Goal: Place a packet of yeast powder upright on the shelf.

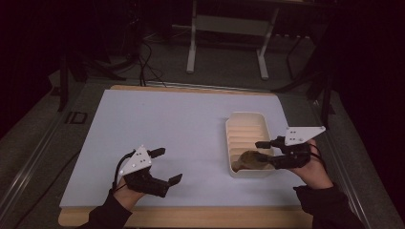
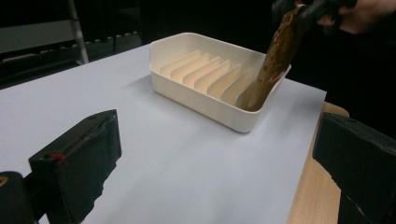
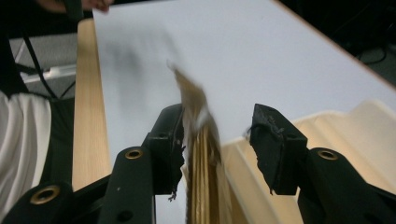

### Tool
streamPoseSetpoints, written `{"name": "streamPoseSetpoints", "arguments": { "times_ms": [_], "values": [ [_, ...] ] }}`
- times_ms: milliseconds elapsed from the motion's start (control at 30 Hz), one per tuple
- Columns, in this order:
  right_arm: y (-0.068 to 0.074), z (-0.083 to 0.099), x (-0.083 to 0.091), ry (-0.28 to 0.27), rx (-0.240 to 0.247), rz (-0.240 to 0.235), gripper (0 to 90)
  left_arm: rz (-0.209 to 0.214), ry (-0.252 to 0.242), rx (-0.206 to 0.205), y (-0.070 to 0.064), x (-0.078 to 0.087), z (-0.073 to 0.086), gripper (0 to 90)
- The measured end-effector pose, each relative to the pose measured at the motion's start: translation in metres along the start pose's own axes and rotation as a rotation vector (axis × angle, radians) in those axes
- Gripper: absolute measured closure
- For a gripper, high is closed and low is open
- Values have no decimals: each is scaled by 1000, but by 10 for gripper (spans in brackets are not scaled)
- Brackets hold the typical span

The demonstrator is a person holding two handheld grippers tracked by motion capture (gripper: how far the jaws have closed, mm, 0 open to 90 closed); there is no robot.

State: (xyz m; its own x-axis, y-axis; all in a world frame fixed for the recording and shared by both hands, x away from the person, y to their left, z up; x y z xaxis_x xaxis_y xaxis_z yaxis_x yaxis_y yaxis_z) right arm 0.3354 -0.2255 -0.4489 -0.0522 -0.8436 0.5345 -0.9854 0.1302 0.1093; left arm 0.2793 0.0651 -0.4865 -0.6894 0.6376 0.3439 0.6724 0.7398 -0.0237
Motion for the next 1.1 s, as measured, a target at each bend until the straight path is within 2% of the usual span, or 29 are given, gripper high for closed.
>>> {"name": "streamPoseSetpoints", "arguments": {
  "times_ms": [167,233,267,367,467,500,533,567,700,833,1100],
  "values": [
    [3,-26,7,-57,30,61,468,6,-4,-4,-2,1,-1,15],
    [8,-37,8,-90,49,64,433,5,-6,-8,-2,1,-1,15],
    [10,-42,8,-106,44,72,420,5,-7,-8,-2,2,-2,15],
    [15,-50,6,-114,46,75,389,3,-6,-5,-2,3,-1,15],
    [24,-61,-3,-141,33,107,287,3,-5,-2,-3,4,0,15],
    [24,-61,-3,-141,33,107,287,3,-5,-2,-3,4,0,15],
    [29,-65,-9,-146,24,116,210,1,-7,-4,-2,6,0,15],
    [31,-66,-11,-146,22,117,191,-1,-6,-1,-2,6,0,15],
    [38,-69,-20,-150,19,116,138,-6,-8,7,0,7,1,15],
    [52,-73,-30,-187,16,83,107,-15,-8,12,2,8,3,15],
    [68,-66,-51,-203,16,44,107,-15,-1,7,1,8,7,15]
  ]
}}
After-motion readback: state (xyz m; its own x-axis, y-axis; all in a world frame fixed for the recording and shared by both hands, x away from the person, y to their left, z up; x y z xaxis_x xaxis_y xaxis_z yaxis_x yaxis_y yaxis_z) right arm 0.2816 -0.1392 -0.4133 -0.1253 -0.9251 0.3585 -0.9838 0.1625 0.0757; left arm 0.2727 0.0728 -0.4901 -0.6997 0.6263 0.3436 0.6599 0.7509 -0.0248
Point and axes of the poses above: each handheld gripper's, and its own axes: x roughly backward along the jaws, z roughly out of its underside, y roughly to its left, the point moved 9 cm from there along -x, roughly forward along the jaws, and after that the axes turned 12 degrees about -z, right-handed, at the moved point
